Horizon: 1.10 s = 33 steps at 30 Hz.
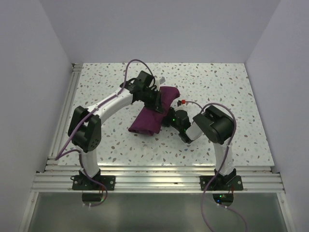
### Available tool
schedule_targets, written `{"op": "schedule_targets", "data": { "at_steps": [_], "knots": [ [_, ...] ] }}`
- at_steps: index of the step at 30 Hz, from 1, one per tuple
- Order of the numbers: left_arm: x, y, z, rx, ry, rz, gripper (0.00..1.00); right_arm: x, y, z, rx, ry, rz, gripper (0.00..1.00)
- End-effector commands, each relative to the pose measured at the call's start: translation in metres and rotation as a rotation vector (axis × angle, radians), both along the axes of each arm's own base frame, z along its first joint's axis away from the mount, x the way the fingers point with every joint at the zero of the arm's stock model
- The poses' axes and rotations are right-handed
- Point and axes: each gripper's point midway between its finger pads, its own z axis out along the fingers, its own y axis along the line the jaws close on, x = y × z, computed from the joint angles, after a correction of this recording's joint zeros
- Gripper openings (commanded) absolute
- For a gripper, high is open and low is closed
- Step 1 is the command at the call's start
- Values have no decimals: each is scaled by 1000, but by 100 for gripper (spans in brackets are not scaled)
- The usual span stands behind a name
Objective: Prepare the surgical pack
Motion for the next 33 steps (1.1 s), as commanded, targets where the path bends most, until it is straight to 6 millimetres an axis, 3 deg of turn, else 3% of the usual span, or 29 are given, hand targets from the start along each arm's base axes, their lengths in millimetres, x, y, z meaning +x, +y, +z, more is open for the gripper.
{"op": "schedule_targets", "data": {
  "at_steps": [1, 6, 9, 13, 16, 19, 23, 25, 33],
  "knots": [
    [12, -12, 57, -142, -139, -29, 0, 3, -8, 12, -76, -7, -29, 2],
    [15, -8, 55, -138, -137, -23, 0, 1, -5, 11, -94, 12, -7, 28],
    [15, -7, 54, -138, -136, -23, 0, 0, -7, 11, -97, 11, -7, 31],
    [15, -7, 52, -137, -134, -25, 0, -1, -8, 17, -118, -10, 1, 43],
    [14, -6, 50, -134, -133, -25, 0, -2, -10, 23, -133, -31, 1, 36],
    [14, -7, 49, -134, -130, -27, 0, -1, -9, 29, -146, -47, 10, 37],
    [14, -7, 48, -136, -128, -25, 0, -2, -11, 30, -138, -46, 1, 8],
    [14, -7, 48, -137, -128, -26, 0, -1, -10, 28, -135, -42, 0, 2],
    [11, -9, 62, -158, -141, -36, 0, 9, 4, 31, -24, -47, -1, 0]
  ]
}}
